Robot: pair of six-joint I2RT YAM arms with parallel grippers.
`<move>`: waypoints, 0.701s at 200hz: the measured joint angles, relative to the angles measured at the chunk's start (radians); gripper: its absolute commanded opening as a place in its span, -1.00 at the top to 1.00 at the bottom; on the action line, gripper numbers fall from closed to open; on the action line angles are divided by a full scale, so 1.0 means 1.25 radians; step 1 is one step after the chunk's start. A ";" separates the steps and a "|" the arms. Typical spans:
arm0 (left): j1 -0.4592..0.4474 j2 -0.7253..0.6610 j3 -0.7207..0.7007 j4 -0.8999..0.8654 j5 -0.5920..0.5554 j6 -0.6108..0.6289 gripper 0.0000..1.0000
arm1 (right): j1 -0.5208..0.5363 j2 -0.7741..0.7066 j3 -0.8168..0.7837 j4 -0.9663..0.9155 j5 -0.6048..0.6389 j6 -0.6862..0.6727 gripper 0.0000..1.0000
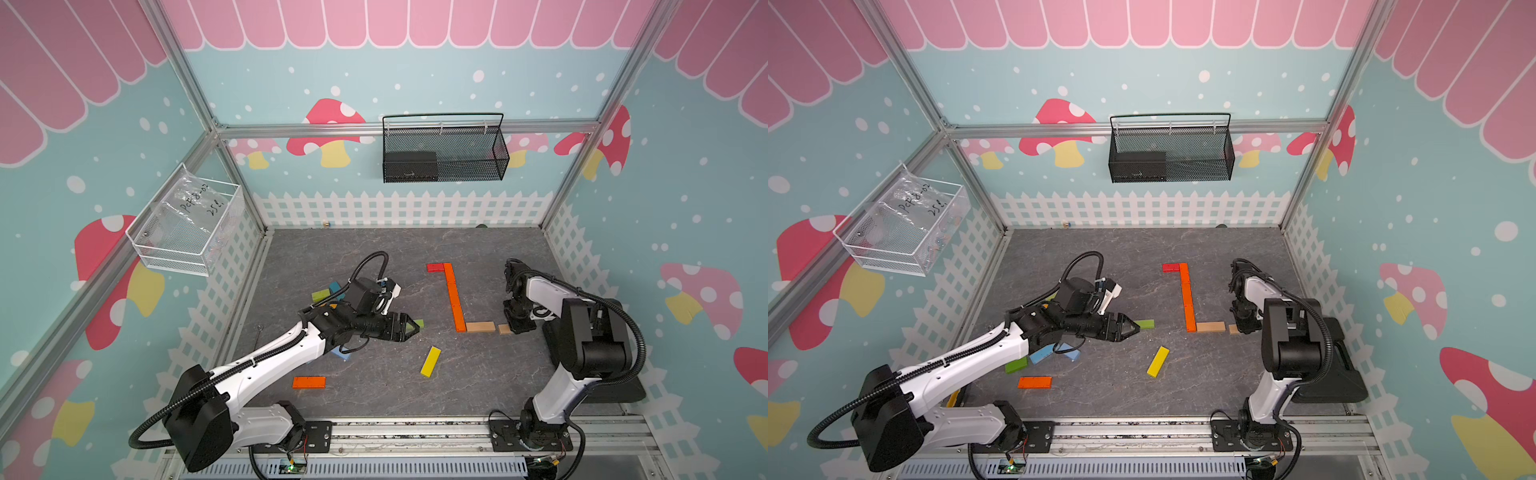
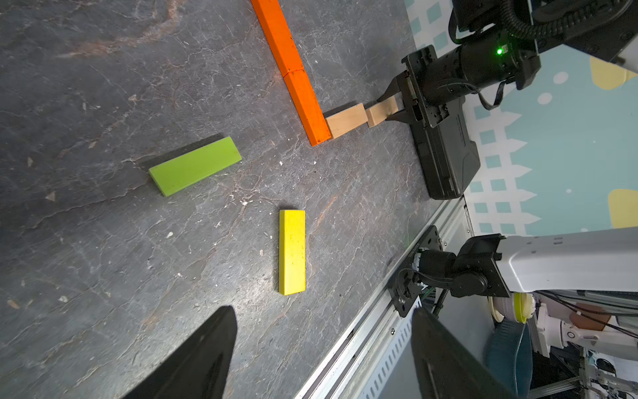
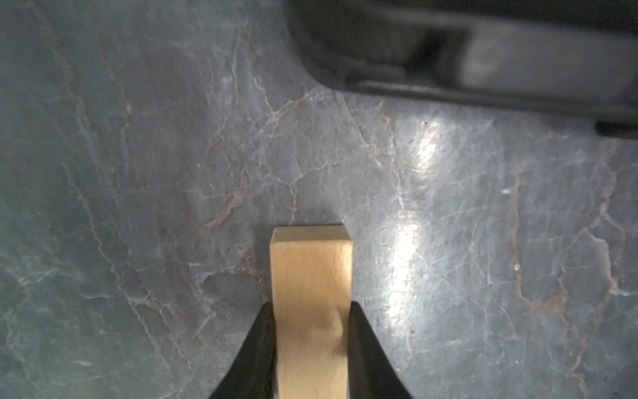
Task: Assemble a giraffe with building blocks
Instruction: Assemble the building block at the center of the board.
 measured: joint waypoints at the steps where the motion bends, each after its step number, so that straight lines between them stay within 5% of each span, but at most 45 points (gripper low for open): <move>1: 0.000 0.000 0.000 0.000 0.000 0.000 -0.64 | 0.000 0.000 0.000 0.001 0.000 0.000 0.99; 91: 0.000 0.005 0.000 0.000 0.000 0.000 -0.64 | 0.001 0.000 -0.002 0.024 -0.008 0.028 0.92; 140: 0.000 0.006 0.000 0.000 0.000 0.000 -0.64 | 0.007 0.000 -0.004 0.031 -0.008 0.037 0.72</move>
